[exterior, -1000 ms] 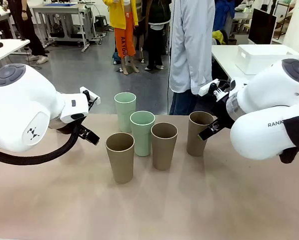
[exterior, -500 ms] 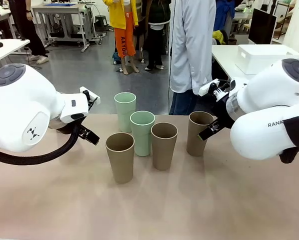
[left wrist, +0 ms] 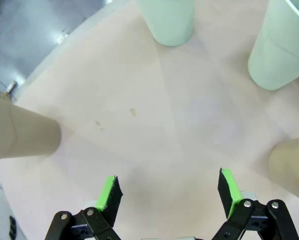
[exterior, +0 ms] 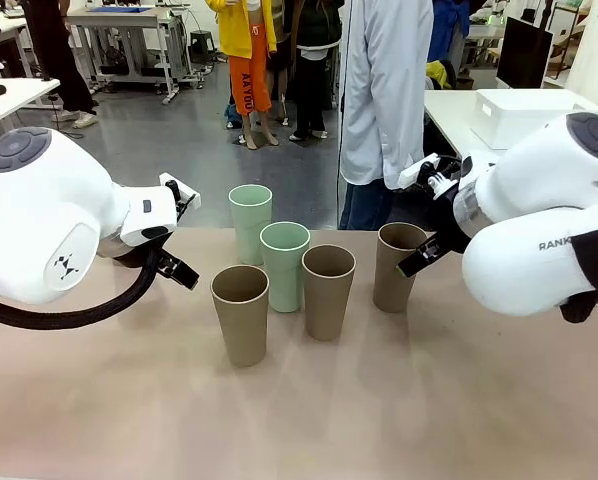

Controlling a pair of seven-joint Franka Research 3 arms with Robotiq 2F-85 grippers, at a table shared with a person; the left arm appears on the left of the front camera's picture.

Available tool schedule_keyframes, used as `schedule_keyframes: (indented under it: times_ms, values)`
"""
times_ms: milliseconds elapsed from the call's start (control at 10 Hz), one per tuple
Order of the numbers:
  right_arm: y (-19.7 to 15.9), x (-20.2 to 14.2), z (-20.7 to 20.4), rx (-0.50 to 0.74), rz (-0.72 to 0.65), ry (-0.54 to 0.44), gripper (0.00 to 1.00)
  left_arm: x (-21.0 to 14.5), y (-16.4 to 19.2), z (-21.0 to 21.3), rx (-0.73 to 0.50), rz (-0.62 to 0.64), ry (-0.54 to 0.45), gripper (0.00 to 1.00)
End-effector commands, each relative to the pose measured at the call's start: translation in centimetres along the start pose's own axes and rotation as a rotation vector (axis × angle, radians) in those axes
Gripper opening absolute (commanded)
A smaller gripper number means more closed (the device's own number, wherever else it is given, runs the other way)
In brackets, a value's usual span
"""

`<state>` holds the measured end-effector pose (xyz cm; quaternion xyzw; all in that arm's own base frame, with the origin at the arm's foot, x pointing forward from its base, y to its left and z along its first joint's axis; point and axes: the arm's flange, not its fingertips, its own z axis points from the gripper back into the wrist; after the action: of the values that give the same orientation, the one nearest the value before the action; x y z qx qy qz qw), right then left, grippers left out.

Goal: Stack the cups and store them in the basket.
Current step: Pick up two Reusable plastic cups , one in each hand.

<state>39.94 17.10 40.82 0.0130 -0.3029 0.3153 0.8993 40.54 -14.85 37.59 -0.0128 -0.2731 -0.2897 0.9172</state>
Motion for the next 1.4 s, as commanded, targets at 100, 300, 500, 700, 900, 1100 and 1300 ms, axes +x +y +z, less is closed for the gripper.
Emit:
schedule_keyframes:
  times_ms: [100,300,500,700,900,1100,1300]
  values:
    - [-3.1,2.3,7.8,-0.003,0.043,-0.038,1.00,2.3,3.5,6.2,-0.080,-0.013,-0.008,1.00]
    - [-5.9,2.2,12.3,0.064,0.077,-0.068,1.00,1.9,6.4,11.0,-0.213,-0.094,-0.019,1.00]
    - [-10.2,0.1,15.1,0.161,0.142,-0.140,1.00,-0.4,10.3,15.1,-0.385,-0.255,-0.060,1.00]
    - [-13.9,-3.8,16.9,0.229,0.181,-0.209,1.00,-3.3,14.6,16.6,-0.475,-0.331,-0.137,1.00]
    - [-17.4,-8.1,17.4,0.311,0.211,-0.295,1.00,-7.1,19.2,16.8,-0.588,-0.362,-0.251,1.00]
    - [-19.3,-11.6,17.6,0.342,0.216,-0.383,1.00,-10.7,20.7,17.5,-0.625,-0.388,-0.349,1.00]
    - [-20.4,-14.4,17.4,0.377,0.218,-0.451,1.00,-13.6,21.2,17.7,-0.624,-0.406,-0.429,1.00]
